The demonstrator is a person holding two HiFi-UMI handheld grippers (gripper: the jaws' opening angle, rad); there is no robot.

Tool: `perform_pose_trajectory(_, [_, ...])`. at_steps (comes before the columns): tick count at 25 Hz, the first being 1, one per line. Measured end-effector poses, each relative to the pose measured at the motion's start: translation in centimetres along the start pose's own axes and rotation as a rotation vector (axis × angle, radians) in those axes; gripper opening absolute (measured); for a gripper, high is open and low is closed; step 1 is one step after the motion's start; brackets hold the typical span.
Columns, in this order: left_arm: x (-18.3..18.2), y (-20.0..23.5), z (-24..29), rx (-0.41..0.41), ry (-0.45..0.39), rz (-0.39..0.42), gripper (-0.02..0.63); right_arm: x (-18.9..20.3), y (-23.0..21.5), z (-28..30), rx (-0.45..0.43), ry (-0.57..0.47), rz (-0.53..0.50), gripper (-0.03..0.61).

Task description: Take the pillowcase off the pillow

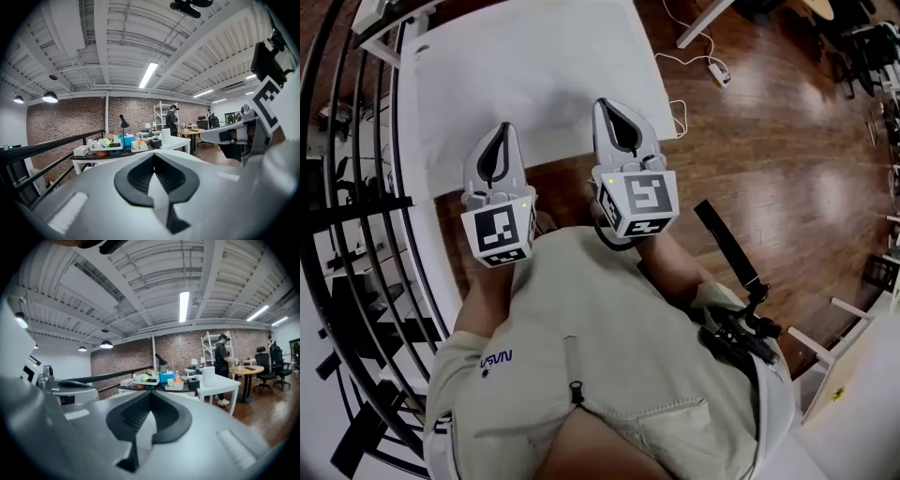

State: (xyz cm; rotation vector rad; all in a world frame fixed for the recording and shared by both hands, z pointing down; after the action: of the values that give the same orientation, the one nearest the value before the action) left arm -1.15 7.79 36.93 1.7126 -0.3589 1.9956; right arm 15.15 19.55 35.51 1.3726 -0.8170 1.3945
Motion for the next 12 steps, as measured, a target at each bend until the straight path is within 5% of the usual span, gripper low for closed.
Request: perform_pose_trajectory(12, [0.63, 0.14, -0.44, -0.003, -0.015, -0.005, 0.006, 0.81, 0.83, 0.01, -0.02, 0.019, -0.023, 0.002])
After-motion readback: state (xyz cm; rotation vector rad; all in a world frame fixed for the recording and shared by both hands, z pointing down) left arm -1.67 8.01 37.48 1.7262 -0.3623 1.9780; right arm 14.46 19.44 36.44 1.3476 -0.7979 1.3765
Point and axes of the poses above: the fingertips, and each gripper's own axes: z forward along the fingers, y to its left, x out of its underside, the point moved 9 cm from there along -z, backward along the fingers, and after that the axes turned 13 degrees about -z, right-handed, at the moved point
